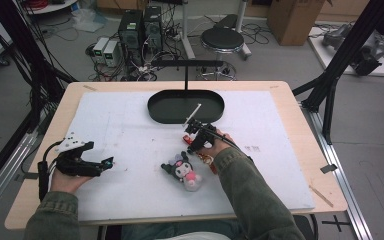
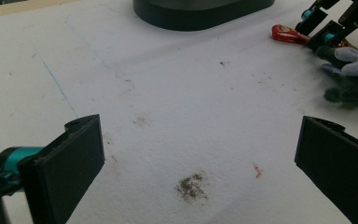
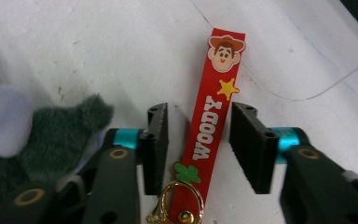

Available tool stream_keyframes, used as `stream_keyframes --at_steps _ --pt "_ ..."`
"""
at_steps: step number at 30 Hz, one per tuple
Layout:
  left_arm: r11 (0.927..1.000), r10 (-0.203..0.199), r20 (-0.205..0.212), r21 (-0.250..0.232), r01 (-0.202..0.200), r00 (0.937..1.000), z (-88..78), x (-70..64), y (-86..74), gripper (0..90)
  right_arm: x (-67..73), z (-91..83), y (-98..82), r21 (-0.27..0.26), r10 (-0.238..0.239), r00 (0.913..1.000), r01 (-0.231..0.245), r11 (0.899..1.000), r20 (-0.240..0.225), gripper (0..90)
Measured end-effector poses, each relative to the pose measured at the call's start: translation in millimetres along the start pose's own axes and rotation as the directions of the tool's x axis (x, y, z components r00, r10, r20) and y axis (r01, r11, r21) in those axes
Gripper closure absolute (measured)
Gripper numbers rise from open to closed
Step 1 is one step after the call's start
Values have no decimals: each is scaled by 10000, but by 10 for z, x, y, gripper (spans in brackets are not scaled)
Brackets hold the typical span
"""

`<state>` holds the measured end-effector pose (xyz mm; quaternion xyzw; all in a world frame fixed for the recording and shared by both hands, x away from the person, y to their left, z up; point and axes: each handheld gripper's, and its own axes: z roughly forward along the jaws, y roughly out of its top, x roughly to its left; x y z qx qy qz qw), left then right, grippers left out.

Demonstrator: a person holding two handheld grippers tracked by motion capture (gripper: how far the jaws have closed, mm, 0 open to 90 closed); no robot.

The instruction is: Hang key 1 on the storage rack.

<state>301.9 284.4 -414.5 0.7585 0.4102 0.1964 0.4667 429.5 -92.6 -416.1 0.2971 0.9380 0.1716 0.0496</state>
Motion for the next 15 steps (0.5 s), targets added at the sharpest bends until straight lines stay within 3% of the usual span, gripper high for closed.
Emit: stream_keyframes --at_steps 2,3,7,11,15 --pt "10000 2 -6 -3 -2 10000 -1 1 0 18 3 0 11 54 149 9999 -149 9999 -6 662" --pt "10000 13 2 25 -13 10000 -1 -2 -1 26 1 -7 27 185 364 9993 -364 9992 21 740" --pt "10000 42 45 24 -42 10000 5 -7 -1 26 -17 -7 39 257 443 9990 -441 9987 -54 748" --pt "10000 -18 156 -81 19 9999 -4 -6 -1 26 -87 -48 17 266 655 9930 -632 9976 -984 750" --pt "10000 -22 223 -10 22 9997 0 -9 -2 26 -123 -157 -3 -66 772 9860 -790 9969 -1479 750"
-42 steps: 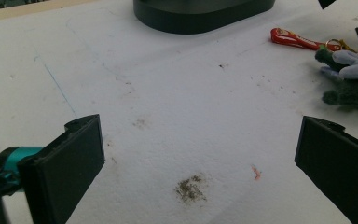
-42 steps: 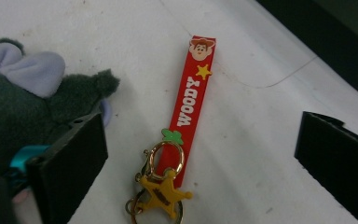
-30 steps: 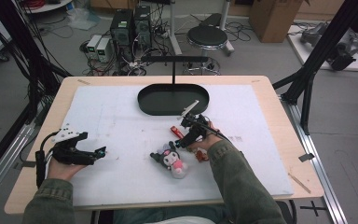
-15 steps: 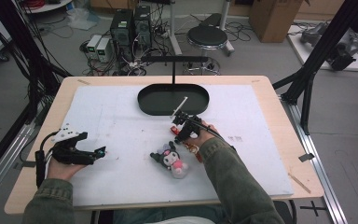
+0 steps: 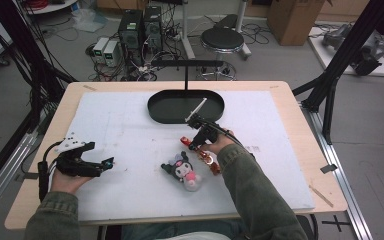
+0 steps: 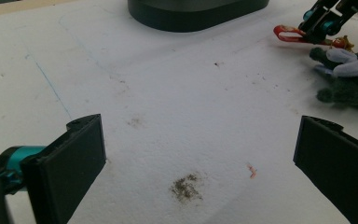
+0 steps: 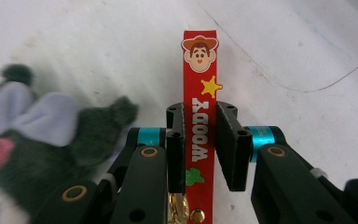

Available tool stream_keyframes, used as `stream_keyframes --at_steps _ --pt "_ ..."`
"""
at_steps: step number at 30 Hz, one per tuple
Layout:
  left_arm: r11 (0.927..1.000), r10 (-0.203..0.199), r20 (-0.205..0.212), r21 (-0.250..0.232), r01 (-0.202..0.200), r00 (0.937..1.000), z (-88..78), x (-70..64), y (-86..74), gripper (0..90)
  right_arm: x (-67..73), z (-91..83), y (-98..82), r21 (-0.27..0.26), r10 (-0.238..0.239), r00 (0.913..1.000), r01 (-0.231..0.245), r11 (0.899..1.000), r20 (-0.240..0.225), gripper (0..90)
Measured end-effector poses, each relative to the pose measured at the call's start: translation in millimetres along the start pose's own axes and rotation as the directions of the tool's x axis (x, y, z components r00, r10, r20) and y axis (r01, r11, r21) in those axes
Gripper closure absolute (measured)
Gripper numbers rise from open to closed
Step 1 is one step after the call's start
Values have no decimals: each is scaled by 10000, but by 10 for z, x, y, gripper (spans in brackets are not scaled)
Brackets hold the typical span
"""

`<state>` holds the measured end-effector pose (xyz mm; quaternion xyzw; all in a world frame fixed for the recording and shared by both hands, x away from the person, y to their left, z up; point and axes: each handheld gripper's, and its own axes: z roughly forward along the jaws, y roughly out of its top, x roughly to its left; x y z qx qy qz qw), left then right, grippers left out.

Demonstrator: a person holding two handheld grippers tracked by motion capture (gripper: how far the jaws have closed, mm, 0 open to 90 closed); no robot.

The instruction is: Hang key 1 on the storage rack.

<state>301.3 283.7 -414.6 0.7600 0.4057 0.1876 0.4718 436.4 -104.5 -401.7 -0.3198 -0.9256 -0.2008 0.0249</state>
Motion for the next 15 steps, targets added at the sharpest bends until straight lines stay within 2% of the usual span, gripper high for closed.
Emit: stream_keyframes --at_steps 2,3,6,7,9,10,14,15 --pt "10000 18 -5 22 -18 10000 2 0 0 26 -6 -36 -2 -124 47 10000 -48 9999 -78 750" --pt "10000 -12 -11 3 12 10000 2 -3 0 26 -31 -119 0 -390 164 9995 -175 9991 -267 750" --pt "10000 -31 -14 -5 31 10000 0 0 1 26 -55 -183 9 -577 297 9988 -319 9978 -387 750" --pt "10000 -28 -10 -5 28 10000 -1 1 1 26 -80 -254 24 -750 403 9979 -441 9962 -511 750" --pt "10000 -31 -9 -13 31 10000 -1 0 1 26 -93 -288 33 -885 431 9977 -477 9949 -527 750" --pt "10000 -27 -9 -12 27 10000 -1 1 1 26 -118 -355 48 -1079 569 9955 -649 9920 -752 750" --pt "10000 -47 -20 -56 47 10000 -1 5 1 26 -139 -447 81 -1328 667 9946 -769 9881 -794 750" --pt "10000 -50 -19 -71 50 10000 1 7 1 26 -157 -507 97 -1544 735 9929 -874 9841 -935 750"
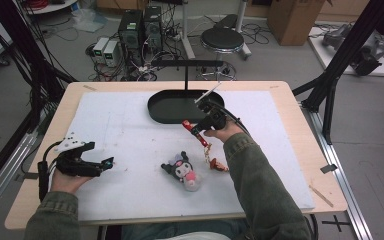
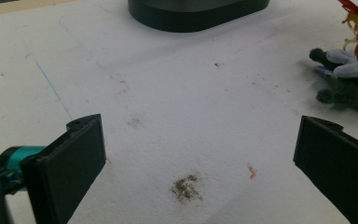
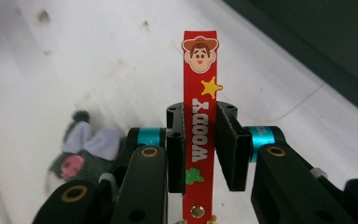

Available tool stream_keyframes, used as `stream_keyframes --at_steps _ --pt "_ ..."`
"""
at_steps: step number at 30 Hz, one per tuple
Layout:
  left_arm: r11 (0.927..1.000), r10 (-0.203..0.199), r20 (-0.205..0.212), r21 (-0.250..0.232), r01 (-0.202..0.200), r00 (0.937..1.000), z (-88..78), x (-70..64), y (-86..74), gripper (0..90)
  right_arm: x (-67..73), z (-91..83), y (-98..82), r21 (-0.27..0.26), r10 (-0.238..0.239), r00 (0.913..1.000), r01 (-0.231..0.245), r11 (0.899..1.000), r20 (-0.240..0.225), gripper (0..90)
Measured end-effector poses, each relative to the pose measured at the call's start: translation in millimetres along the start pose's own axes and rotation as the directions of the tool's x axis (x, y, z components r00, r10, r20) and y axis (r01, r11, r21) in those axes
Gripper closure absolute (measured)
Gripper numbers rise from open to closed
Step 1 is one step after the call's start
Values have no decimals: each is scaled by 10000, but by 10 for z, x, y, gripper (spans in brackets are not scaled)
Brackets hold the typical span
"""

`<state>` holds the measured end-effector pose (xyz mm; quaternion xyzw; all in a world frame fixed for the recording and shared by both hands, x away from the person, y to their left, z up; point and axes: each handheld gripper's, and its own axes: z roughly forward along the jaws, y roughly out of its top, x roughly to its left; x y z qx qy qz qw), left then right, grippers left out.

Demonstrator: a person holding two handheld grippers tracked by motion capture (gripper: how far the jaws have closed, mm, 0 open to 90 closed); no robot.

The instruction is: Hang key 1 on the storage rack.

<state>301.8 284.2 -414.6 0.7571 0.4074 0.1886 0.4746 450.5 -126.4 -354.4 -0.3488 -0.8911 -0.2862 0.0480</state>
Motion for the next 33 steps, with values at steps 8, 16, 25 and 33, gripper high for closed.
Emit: stream_keyframes --at_steps 8,16,25,33 --pt "10000 36 -5 10 -36 10000 3 2 0 26 -31 -223 166 -831 210 9997 -221 9963 -149 750" --pt "10000 3 -1 -1 -3 10000 3 1 -1 26 -62 -396 322 -1188 386 9990 -408 9921 -204 750" --pt "9999 -23 24 110 23 10000 22 -1 -10 26 -101 -549 436 -1335 427 9980 -486 9899 -466 750" --pt "9998 -13 20 188 12 10000 47 9 -11 26 -93 -718 610 -1653 502 9958 -624 9843 -769 750"
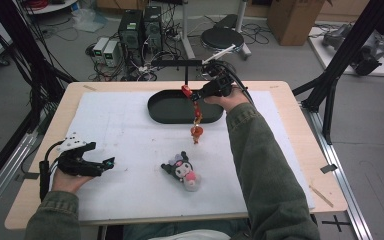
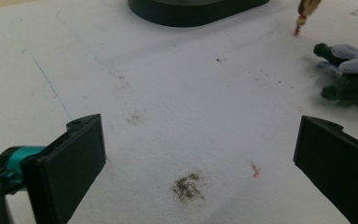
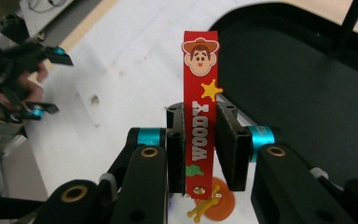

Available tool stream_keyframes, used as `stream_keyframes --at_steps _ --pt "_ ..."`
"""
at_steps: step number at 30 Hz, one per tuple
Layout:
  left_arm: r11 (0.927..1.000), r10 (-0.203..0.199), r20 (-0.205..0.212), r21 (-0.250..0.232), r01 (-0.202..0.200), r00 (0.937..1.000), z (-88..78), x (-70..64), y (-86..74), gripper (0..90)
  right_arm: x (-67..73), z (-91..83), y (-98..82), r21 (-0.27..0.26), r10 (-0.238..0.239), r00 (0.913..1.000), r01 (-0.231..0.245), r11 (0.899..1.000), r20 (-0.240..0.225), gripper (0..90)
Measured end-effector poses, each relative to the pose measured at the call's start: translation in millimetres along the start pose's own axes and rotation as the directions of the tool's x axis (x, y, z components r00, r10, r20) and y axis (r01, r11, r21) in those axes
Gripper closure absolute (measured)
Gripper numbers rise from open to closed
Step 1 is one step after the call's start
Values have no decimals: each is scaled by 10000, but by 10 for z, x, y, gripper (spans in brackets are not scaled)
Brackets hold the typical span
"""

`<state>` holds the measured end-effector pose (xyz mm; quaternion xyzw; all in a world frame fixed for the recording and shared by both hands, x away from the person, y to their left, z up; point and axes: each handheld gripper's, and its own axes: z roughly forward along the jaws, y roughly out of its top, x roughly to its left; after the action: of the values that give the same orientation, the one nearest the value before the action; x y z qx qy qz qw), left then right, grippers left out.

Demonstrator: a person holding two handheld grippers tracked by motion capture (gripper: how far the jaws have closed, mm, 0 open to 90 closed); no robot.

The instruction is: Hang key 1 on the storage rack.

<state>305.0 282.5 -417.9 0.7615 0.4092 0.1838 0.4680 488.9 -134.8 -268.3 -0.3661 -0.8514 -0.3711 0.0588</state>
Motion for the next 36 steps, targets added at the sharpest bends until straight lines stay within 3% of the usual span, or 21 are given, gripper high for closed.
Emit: stream_keyframes --at_steps 9,17,22,26,31,32,36 --pt "10000 -91 33 11 91 10000 33 12 4 26 18 -75 332 -316 113 9998 -108 9994 146 750" --pt "9998 -186 -39 -92 186 9998 56 41 28 26 6 -52 541 -278 38 9999 -35 9996 118 750" --pt "9995 -232 103 -230 234 9997 75 39 62 26 -79 -35 667 -319 126 9999 -130 9994 -115 750" --pt "9987 -361 209 -358 368 9991 104 51 87 26 -137 -23 746 -175 84 9999 -83 9998 78 750" --pt "9979 -440 240 -459 450 9987 118 73 95 26 -250 -65 877 -189 382 9987 -376 9991 346 750" --pt "9978 -452 232 -481 463 9987 119 78 99 26 -303 -82 913 -136 478 9972 -471 9988 571 750" --pt "9977 -490 262 -452 502 9985 127 92 102 26 -412 -104 947 -254 646 9965 -634 9977 528 750"
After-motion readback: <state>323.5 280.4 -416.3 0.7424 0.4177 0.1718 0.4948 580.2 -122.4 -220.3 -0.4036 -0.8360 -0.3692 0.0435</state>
